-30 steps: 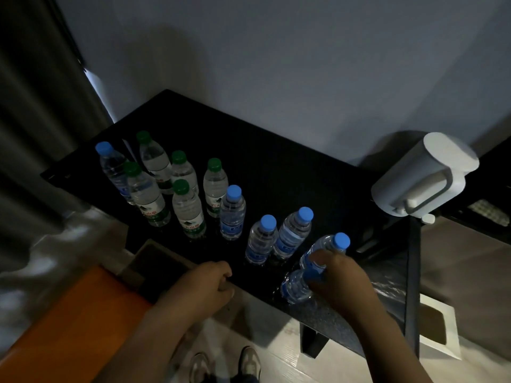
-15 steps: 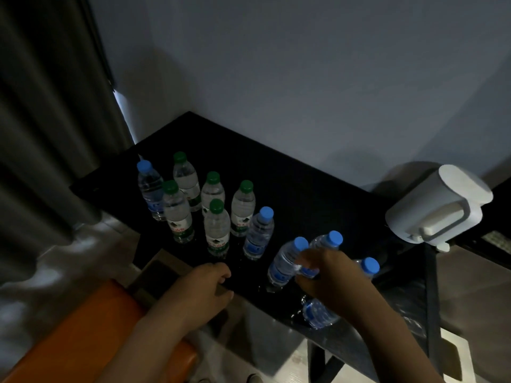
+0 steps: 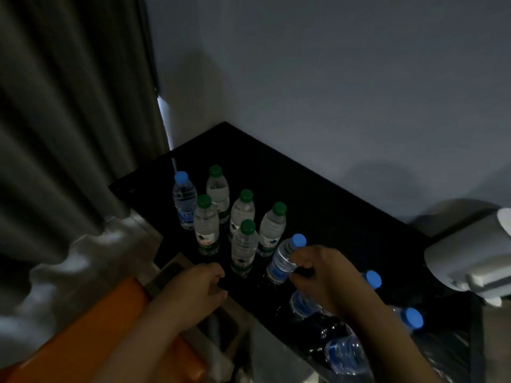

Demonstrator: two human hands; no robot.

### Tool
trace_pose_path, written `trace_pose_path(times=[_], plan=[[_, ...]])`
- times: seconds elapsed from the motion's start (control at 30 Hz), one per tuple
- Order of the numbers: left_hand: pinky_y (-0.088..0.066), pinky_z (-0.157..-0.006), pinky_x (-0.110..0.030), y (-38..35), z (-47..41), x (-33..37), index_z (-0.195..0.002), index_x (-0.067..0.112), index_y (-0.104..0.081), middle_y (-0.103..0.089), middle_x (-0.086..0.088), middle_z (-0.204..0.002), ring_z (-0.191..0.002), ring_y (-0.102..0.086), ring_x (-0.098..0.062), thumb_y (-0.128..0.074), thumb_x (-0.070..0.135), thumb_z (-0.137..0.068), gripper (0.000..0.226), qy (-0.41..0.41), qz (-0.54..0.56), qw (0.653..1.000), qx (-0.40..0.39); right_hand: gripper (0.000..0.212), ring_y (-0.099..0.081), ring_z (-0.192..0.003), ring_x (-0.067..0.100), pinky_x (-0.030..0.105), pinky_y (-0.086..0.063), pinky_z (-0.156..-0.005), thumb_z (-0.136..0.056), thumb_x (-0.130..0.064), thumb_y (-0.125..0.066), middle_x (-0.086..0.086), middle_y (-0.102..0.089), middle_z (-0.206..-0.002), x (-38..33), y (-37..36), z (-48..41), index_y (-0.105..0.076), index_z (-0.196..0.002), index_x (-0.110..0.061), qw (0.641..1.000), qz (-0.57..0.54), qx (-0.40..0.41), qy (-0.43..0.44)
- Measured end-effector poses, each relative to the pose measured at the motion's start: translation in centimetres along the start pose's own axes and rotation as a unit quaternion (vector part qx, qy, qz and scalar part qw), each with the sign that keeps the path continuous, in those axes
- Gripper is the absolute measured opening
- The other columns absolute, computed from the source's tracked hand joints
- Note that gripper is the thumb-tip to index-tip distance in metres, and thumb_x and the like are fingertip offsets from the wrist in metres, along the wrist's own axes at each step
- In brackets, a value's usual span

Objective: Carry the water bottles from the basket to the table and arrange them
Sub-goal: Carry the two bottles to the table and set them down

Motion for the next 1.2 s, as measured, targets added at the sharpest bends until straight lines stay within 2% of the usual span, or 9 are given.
trace_pose_path(times=[0.17,0.23,0.3,0.43,0.57,0.73,0.93,1.1,1.2], plan=[[-0.048,-0.095,-0.027,1.9,-2.3,0.8,-0.125,0.023,-0.053,-0.057,0.003,-0.123,-0.109,-0.056,-0.009,-0.063,0.029,-0.088,0.039,0.026,0.016,0.999,0.026,0.009,-0.056,-0.07,0.018,0.045,-0.05,-0.071,-0.077,-0.016,-0.059,0.005,-0.058,-0.076,0.1,1.4,-3.7,-0.055,-0.071,-0.01,0.999,-0.002,-0.007,0.046],[-0.047,-0.097,-0.028,2.8,-3.3,1.4,-0.127,0.023,-0.052,-0.057,0.004,-0.124,-0.112,-0.055,-0.01,-0.062,0.029,-0.089,0.04,0.023,0.017,0.999,0.042,0.009,-0.061,-0.083,0.016,0.034,-0.051,-0.078,-0.083,-0.016,-0.06,0.003,-0.065,-0.09,0.4,2.1,-5.2,-0.066,-0.086,-0.01,0.998,0.002,0.008,0.062],[-0.047,-0.098,-0.029,3.4,-4.1,1.9,-0.126,0.022,-0.052,-0.057,0.005,-0.124,-0.113,-0.055,-0.011,-0.062,0.029,-0.089,0.04,0.019,0.02,0.998,0.059,0.02,-0.061,-0.095,0.014,0.025,-0.049,-0.082,-0.085,-0.017,-0.061,0.001,-0.066,-0.102,0.3,2.7,-6.4,-0.068,-0.101,-0.008,0.997,0.005,0.015,0.076],[-0.047,-0.094,-0.028,4.5,-4.8,2.3,-0.12,0.02,-0.056,-0.058,0.004,-0.118,-0.11,-0.055,-0.012,-0.062,0.028,-0.088,0.033,0.013,0.014,0.995,0.096,0.021,-0.062,-0.089,0.016,0.036,-0.052,-0.081,-0.084,-0.017,-0.062,0.006,-0.067,-0.098,0.0,3.4,-8.4,-0.067,-0.101,-0.006,0.995,0.016,0.009,0.095],[-0.048,-0.094,-0.031,5.3,-5.3,2.3,-0.115,0.019,-0.059,-0.06,0.006,-0.114,-0.108,-0.057,-0.013,-0.064,0.025,-0.087,0.029,0.01,0.013,0.994,0.109,0.034,-0.06,-0.103,0.013,0.029,-0.051,-0.089,-0.084,-0.024,-0.064,-0.002,-0.063,-0.114,-0.2,3.5,-9.9,-0.063,-0.118,-0.021,0.994,0.008,-0.002,0.105],[-0.049,-0.089,-0.026,7.1,-6.4,2.4,-0.114,0.017,-0.059,-0.061,0.005,-0.111,-0.102,-0.059,-0.011,-0.061,0.021,-0.087,0.027,-0.004,0.01,0.99,0.139,0.028,-0.061,-0.098,0.009,0.026,-0.051,-0.086,-0.085,-0.024,-0.064,-0.002,-0.065,-0.109,-0.8,4.0,-11.7,-0.065,-0.112,-0.021,0.994,0.004,0.002,0.113],[-0.05,-0.089,-0.029,9.8,-9.0,1.0,-0.118,0.021,-0.057,-0.059,0.009,-0.11,-0.104,-0.059,-0.01,-0.064,0.026,-0.086,0.033,-0.012,0.01,0.988,0.156,0.031,-0.057,-0.098,0.005,0.024,-0.05,-0.087,-0.085,-0.024,-0.065,-0.002,-0.064,-0.113,-1.1,3.1,-15.2,-0.064,-0.115,-0.021,0.994,-0.002,0.002,0.113],[-0.048,-0.082,-0.024,13.0,-14.0,-0.6,-0.115,0.023,-0.057,-0.059,0.007,-0.103,-0.096,-0.059,-0.01,-0.065,0.03,-0.085,0.032,-0.042,-0.024,0.987,0.15,0.039,-0.055,-0.101,0.003,0.019,-0.047,-0.089,-0.085,-0.028,-0.065,-0.004,-0.061,-0.119,-1.5,1.6,-19.3,-0.059,-0.123,-0.023,0.998,-0.022,-0.002,0.067],[-0.045,-0.085,-0.023,14.8,-17.8,-1.4,-0.121,0.023,-0.054,-0.056,0.007,-0.112,-0.102,-0.055,-0.01,-0.063,0.032,-0.087,0.037,-0.064,-0.035,0.991,0.109,0.043,-0.055,-0.104,0.006,0.017,-0.045,-0.089,-0.083,-0.031,-0.066,-0.006,-0.059,-0.118,-1.9,0.8,-21.4,-0.057,-0.125,-0.024,0.999,-0.024,-0.021,0.022]])
Point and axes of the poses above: each hand's wrist, its own z-axis away from the middle knuckle, its own y-axis out of the back of the hand, x = y × z, the point moved 1 cm from there along -z, towards the middle knuckle
